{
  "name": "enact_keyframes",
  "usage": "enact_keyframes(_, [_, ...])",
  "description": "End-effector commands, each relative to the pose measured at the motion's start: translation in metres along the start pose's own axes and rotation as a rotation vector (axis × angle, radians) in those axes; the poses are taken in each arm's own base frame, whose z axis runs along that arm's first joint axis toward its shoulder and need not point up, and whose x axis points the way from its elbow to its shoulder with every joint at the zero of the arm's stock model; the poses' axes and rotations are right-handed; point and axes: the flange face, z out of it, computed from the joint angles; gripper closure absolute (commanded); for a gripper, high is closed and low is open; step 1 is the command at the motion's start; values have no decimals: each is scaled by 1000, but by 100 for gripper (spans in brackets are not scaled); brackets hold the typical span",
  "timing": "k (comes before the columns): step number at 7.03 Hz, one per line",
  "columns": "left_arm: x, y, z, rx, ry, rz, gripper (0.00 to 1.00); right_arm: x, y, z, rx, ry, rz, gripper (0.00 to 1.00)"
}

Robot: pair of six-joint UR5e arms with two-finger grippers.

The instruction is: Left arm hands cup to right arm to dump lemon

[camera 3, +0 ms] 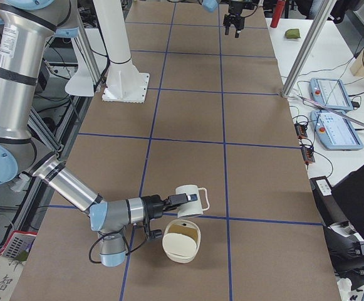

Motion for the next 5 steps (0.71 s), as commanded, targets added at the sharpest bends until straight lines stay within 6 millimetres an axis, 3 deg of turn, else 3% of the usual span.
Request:
enact_keyframes(1, [0, -2, -1, 3, -1, -2, 0, 0, 1, -4, -23, -12, 111, 98])
enact_keyframes(5, [1, 2, 2, -2, -2, 1, 0, -1, 5, -11, -77, -40, 262, 98])
